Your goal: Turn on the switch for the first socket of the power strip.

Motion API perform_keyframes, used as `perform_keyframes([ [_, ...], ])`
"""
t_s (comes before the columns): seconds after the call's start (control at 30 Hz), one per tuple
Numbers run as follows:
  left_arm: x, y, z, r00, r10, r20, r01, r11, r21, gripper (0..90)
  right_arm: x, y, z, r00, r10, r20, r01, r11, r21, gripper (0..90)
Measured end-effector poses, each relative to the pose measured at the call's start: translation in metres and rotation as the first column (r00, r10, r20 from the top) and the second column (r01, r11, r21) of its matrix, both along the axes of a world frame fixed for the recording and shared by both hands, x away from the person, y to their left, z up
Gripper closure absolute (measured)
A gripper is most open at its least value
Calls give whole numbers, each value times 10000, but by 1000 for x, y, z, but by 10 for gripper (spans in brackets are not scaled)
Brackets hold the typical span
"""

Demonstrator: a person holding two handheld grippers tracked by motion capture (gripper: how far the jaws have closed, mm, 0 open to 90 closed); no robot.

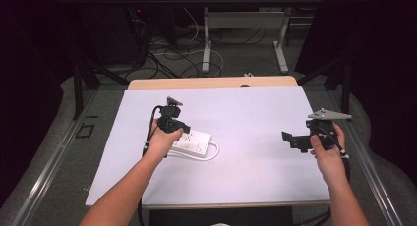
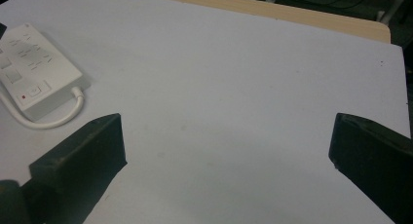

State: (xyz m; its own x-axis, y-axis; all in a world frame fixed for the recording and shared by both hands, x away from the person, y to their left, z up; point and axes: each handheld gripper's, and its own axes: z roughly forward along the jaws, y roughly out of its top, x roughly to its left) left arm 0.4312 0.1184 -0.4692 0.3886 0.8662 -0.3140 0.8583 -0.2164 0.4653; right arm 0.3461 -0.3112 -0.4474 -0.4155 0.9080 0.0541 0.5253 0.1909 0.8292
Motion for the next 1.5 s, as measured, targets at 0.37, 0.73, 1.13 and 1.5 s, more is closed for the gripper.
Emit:
perform_keyframes([
  [0.37, -3, -1, -19, 9991, -114, -403, 126, 9995, 299, 899, 1, -1, -1, 9999, 82, -97, -82, 10000, -32, 0],
  [0.73, -7, -1, -31, 9976, -106, -683, 140, 9987, 496, 899, 1, 0, -1, 9999, 63, -98, -63, 10000, -3, 0],
  [1.13, -8, -1, -38, 9964, -66, -842, 115, 9983, 577, 894, 1, 0, -2, 10000, 45, -62, -45, 10000, -47, 0],
  [1.5, -9, -3, -40, 9968, -71, -790, 128, 9973, 724, 883, 1, 1, -2, 10000, 39, -88, -39, 10000, -21, 0],
])
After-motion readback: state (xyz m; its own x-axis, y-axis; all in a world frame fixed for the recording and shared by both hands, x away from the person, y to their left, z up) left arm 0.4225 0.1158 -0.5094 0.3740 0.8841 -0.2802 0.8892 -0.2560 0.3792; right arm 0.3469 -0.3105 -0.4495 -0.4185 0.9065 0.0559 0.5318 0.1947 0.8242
